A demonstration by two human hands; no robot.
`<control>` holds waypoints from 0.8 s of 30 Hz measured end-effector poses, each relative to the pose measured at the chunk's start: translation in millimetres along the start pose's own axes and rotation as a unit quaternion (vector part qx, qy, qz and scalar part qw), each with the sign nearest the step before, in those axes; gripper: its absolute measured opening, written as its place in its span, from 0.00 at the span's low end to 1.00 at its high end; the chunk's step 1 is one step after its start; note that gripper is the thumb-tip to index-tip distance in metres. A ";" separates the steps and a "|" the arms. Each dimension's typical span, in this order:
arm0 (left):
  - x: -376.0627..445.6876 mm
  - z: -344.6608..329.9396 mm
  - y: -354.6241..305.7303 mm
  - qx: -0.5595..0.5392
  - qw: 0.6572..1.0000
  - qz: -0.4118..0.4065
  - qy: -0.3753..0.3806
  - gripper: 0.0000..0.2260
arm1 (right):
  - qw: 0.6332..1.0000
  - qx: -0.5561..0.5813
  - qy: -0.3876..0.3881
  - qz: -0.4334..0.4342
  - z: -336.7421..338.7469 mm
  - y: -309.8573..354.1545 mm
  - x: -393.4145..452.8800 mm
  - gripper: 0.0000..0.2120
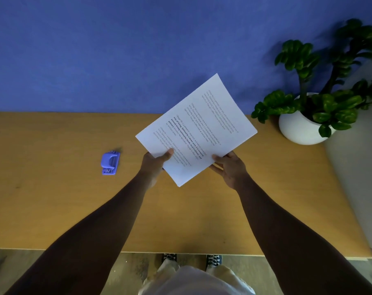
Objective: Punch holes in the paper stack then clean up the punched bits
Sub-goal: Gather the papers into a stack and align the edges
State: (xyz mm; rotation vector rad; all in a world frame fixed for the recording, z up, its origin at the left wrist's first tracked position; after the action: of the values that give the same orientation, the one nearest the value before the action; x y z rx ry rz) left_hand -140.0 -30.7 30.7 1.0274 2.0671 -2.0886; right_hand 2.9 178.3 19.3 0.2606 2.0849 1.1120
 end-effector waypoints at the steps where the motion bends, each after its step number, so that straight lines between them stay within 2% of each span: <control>1: 1.0 5.1 -2.4 0.016 1.000 -0.006 -0.005 0.11 | 1.000 0.002 -0.009 0.013 3.5 3.3 -0.6 0.17; 5: 1.9 26.1 -13.5 0.072 0.996 -0.043 -0.029 0.08 | 0.995 -0.003 -0.077 0.065 21.2 13.1 -2.6 0.19; 8: 2.6 36.1 -20.3 0.100 0.992 -0.064 -0.045 0.07 | 0.988 -0.058 -0.117 0.088 32.9 15.2 -3.8 0.16; 17: 0.0 41.7 -24.8 0.130 0.984 -0.103 -0.068 0.07 | 0.964 -0.227 -0.105 0.090 36.5 11.1 -6.0 0.15; 24: -4.1 36.9 -15.6 0.138 0.984 -0.096 -0.063 0.08 | 0.956 -0.254 -0.116 0.092 36.8 12.6 -8.0 0.14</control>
State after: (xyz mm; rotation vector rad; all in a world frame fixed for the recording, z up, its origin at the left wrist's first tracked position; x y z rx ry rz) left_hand -159.6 -63.8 42.7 0.7175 1.9236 -2.5189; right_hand 32.1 205.2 20.7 0.3184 1.5298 1.6010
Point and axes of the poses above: each hand's wrist, its own x-axis towards the middle knuckle, its own z-axis out of the back of the hand, y = z × x, the point moved 6 cm from there along x, towards the middle knuckle, and after that the axes turned 3 degrees about z, right-handed, at the moved point
